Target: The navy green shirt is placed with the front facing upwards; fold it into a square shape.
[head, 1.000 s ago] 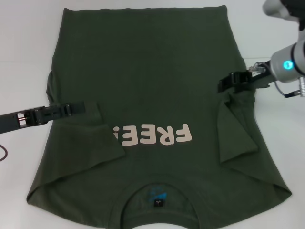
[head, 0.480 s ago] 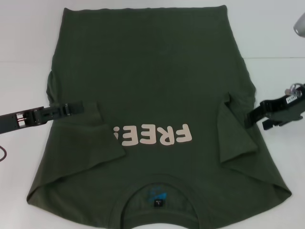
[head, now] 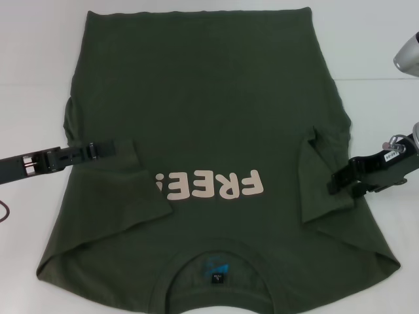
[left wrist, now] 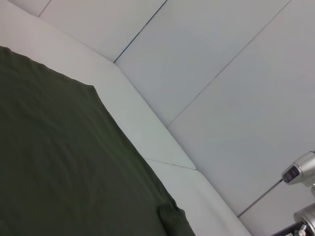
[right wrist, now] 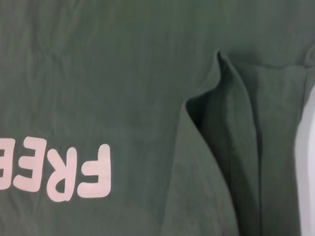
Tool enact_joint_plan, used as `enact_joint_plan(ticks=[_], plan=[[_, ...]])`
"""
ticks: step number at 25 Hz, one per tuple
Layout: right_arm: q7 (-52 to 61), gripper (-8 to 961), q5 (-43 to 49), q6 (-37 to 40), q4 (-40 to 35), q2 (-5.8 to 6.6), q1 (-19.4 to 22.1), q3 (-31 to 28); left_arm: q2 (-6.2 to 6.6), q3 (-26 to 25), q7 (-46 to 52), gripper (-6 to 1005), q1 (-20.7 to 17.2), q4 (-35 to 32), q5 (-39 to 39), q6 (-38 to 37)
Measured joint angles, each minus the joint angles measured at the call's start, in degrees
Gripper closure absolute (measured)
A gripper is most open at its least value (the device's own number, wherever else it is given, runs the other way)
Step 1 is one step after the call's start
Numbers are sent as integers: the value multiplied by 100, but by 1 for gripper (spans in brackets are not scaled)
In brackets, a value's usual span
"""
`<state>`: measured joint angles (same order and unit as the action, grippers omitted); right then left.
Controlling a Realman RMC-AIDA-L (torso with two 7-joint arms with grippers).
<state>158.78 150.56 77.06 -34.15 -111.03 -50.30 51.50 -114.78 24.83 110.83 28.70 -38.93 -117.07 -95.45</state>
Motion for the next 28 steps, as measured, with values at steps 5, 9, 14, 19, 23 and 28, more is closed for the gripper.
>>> enact_joint_plan(ticks=[5,9,14,19,23,28], plan=[[7,358,0,-10,0,-24,3,-18,0,1,0,111,-6,35,0,1],[22,411,0,-28,-2,-61,3,2,0,-1,-2,111,-13,44,0,1],[11,510,0,-34,-4,-88,3,5,0,0,-3,111,-8,44,0,1],[-16,644,0,-34,-15,-97,3,23,2,4,-9,110,7,44,0,0],[-34,777,-1,-43,-55,-107,-21,25,4,-8,-21,110,12,43,0,3],[-90,893,0,-51,-59,-130,-113,39,7,-13,-23,110,13,43,0,7]])
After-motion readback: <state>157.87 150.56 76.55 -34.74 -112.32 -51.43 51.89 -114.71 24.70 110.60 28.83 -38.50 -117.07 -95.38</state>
